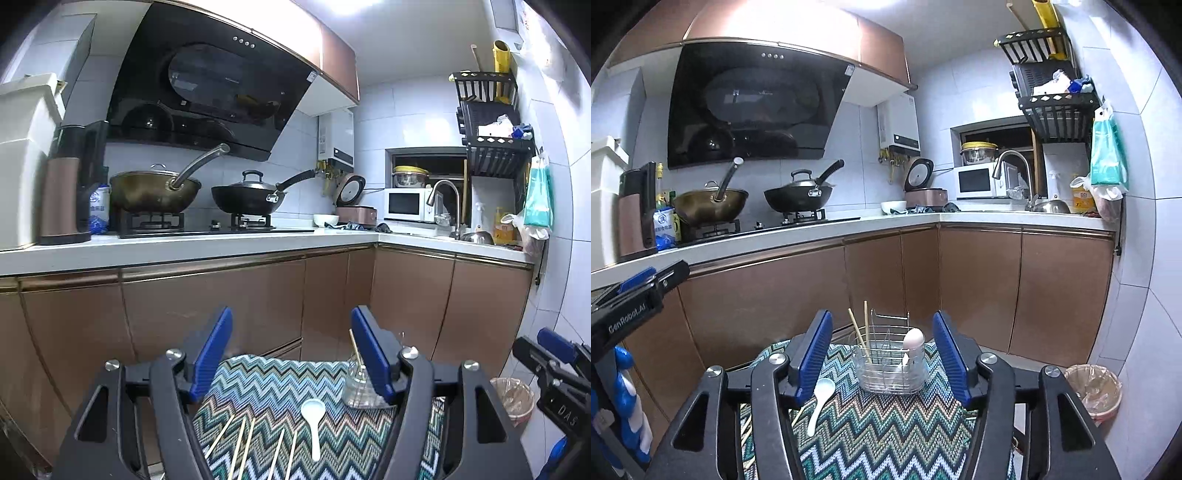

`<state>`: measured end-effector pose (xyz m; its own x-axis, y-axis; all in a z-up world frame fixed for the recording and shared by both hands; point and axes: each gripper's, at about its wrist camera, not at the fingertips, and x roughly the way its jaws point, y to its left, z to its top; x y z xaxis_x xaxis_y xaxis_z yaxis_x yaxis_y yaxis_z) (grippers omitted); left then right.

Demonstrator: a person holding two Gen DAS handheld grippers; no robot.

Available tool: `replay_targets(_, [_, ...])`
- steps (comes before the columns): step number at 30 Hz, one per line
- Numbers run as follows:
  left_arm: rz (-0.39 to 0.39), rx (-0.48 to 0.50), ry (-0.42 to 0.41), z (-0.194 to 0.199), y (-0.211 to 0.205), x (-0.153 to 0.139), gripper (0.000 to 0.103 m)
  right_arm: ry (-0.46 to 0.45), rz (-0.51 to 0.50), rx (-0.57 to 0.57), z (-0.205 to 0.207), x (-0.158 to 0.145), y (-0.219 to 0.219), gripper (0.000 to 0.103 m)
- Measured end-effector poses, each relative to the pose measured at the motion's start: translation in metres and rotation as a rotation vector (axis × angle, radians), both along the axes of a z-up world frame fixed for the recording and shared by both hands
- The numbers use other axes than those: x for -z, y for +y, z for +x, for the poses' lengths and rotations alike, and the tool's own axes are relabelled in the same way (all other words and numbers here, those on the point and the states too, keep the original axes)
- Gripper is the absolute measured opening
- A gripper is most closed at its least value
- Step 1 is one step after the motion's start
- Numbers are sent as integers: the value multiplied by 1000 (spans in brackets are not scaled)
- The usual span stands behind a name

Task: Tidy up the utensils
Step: 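Withdraw both open tools from the holder back above the table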

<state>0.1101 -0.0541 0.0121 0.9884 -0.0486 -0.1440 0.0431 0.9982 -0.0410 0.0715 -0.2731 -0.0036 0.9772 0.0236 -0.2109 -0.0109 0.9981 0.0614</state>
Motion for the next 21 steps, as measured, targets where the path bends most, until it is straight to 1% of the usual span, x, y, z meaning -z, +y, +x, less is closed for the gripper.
replay_targets(10, [31, -48, -6, -29, 7, -4, 68, -50, 42, 7, -32, -10, 0, 62])
replay_targets(21, [59, -98, -36, -52, 13, -7, 68, -80, 39, 14, -51, -18, 10, 69])
